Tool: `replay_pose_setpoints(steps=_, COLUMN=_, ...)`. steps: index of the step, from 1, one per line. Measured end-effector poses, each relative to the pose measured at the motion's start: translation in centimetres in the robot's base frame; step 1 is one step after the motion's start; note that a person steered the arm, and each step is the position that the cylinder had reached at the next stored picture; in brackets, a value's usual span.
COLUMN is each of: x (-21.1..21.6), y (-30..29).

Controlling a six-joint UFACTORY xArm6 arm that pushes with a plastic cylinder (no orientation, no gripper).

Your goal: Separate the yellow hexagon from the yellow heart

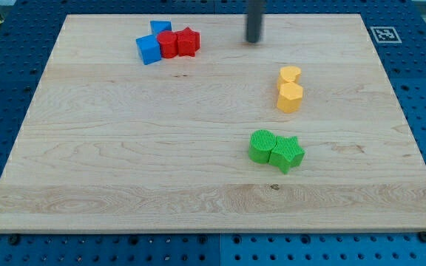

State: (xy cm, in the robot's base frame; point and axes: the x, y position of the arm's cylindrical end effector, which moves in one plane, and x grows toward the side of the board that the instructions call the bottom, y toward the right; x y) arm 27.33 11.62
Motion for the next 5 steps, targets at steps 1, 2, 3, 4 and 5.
replay_pose_setpoints(steps=1, x=5.1, y=4.6)
replay_pose_setpoints(steps=2, x=10.0, y=5.3)
replay_pose_setpoints(steps=3, x=10.8, y=5.2)
replay_pose_setpoints(steps=4, x=10.0, y=6.5)
replay_pose_setpoints(steps=5, x=9.2, y=7.8)
